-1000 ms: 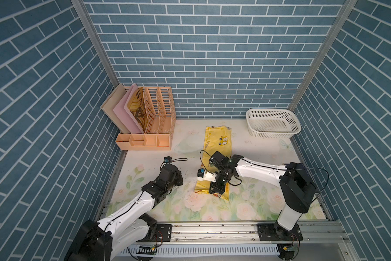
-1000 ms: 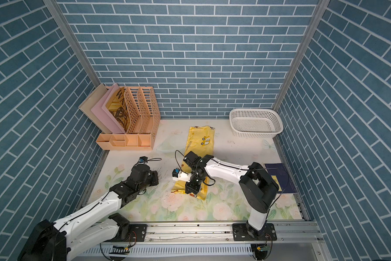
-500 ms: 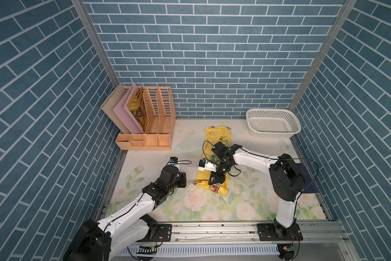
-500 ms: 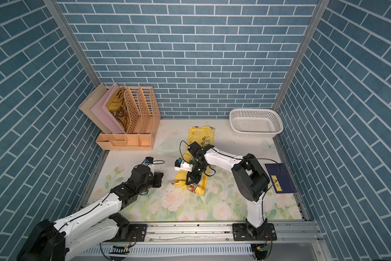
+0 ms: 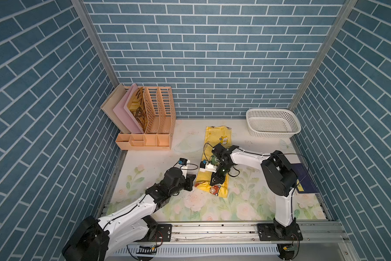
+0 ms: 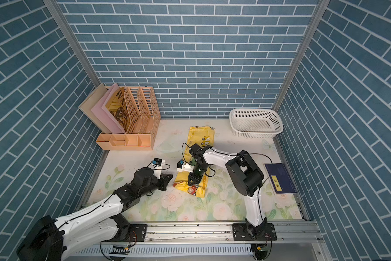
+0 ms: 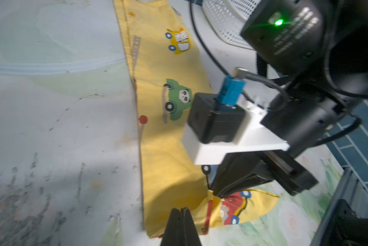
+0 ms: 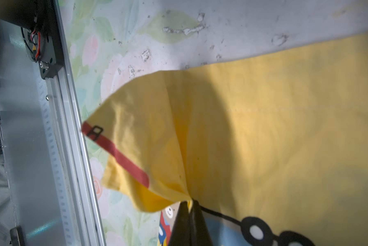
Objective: Roll up the pillowcase
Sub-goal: Roll the pillowcase at the center of the board.
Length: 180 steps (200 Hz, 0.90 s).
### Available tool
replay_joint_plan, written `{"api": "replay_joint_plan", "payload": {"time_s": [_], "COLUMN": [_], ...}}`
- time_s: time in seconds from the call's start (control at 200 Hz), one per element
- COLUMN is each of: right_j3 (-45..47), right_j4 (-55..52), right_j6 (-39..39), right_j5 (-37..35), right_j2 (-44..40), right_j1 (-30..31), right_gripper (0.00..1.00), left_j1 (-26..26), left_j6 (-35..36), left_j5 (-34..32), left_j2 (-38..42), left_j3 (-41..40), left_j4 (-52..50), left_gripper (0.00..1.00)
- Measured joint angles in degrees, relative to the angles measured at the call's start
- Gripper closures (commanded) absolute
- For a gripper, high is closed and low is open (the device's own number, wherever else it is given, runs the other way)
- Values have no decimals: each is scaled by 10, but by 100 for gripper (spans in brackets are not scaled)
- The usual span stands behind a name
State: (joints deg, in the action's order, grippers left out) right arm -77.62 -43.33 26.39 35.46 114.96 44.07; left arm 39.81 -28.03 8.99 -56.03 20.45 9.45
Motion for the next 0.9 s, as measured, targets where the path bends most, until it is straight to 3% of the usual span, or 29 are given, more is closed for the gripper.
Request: {"api": "replay_joint_plan", "payload": {"time_s": [0.05,0.14,0.29,0.345,0.41,0.5,0.65,0.725,0.9], "right_j3": [0,0,3,6,21,83,243,309,391], "right_j4": [3,13,40,53,78,143,278,327,374], "right_j6": [-1,-6,-29,-35,-52,-76,-100,-122,-157], "right_j5": [-5,-13,-35,-45,-82,-198,-417,-478,-576], "right_j2": [0,0,-15,-32,-67,-154,-306,-339,-338], "right_j1": [0,-1,-3,-3,4,34,195,261,332], "right_gripper": [90,63,41,28,27,22,22,23,27], "left_j1": [4,8,8,9,9,5,-32,-46,-57], "left_j6": [0,0,1,1,-1,-12,-34,-41,-48], "left_j5": [8,16,12,5,-17,-62,-96,-108,-120], "left_j2": [0,0,-12,-19,-26,-28,-29,-34,-38], "left_j3": [-3,-7,-8,-8,-8,-9,-29,-35,-35], "left_j4": [11,24,40,46,46,45,66,68,72], "left_gripper": [100,100,100,100,100,100,100,100,100]}}
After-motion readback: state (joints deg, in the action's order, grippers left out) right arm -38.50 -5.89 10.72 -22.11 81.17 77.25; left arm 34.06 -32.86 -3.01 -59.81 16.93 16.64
